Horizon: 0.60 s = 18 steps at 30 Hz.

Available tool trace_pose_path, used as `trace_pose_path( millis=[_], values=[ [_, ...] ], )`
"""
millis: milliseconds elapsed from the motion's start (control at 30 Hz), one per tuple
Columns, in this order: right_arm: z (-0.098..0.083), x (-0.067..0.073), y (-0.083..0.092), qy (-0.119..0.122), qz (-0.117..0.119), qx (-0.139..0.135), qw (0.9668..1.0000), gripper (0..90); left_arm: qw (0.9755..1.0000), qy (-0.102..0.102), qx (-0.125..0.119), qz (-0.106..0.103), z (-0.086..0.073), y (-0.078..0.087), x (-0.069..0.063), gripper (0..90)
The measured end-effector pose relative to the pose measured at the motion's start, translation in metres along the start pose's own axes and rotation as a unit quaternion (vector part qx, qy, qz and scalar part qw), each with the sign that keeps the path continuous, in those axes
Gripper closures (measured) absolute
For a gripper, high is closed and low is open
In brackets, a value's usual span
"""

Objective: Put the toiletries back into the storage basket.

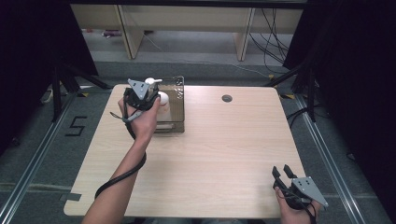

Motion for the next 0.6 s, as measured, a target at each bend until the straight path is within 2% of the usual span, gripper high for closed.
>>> trace_pose_path(
  millis=[100, 133, 233, 333, 367, 400, 500, 600],
  values=[
    [0.000, 0.000, 0.000, 0.002, -0.003, 0.002, 1.0000, 56.0, 0.9999, 0.008, -0.007, -0.005, 0.003, 0.002, -0.001, 43.8],
    [0.000, 0.001, -0.001, -0.002, 0.002, 0.000, 1.0000, 56.0, 0.9999, 0.008, -0.006, -0.006, 0.003, 0.002, -0.001, 41.9],
    [0.000, -0.001, 0.000, 0.004, -0.004, 0.001, 1.0000, 55.8, 0.9999, 0.006, -0.007, -0.009, 0.004, 0.003, -0.002, 37.2],
    [0.000, 0.001, 0.001, -0.009, -0.002, 0.004, 1.0000, 55.6, 0.9998, 0.004, -0.001, -0.017, 0.002, 0.005, -0.002, 35.2],
    [0.000, -0.001, 0.000, -0.001, -0.003, 0.001, 1.0000, 55.6, 0.9997, 0.003, 0.000, -0.024, 0.002, 0.006, -0.002, 34.6],
    [0.000, 0.000, 0.000, -0.006, 0.004, 0.004, 1.0000, 55.5, 0.9997, 0.004, 0.001, -0.026, 0.001, 0.007, -0.002, 34.0],
    [0.000, -0.002, 0.001, 0.004, -0.003, 0.006, 1.0000, 55.2, 0.9993, 0.006, 0.003, -0.036, 0.000, 0.010, -0.001, 32.9],
    [0.000, -0.002, 0.000, 0.002, -0.001, 0.001, 1.0000, 55.0, 0.9987, 0.005, 0.003, -0.051, -0.002, 0.016, 0.001, 32.2]
  ],
)
Point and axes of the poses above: each handheld gripper's, and its own axes: y roughly backward along the jaws, z roughly out of its top, x roughly to its left, the point moved 2 cm from there along -y, roughly forward along the jaws, and after that the axes turned 3 degrees about -z, right-handed, at the moved point
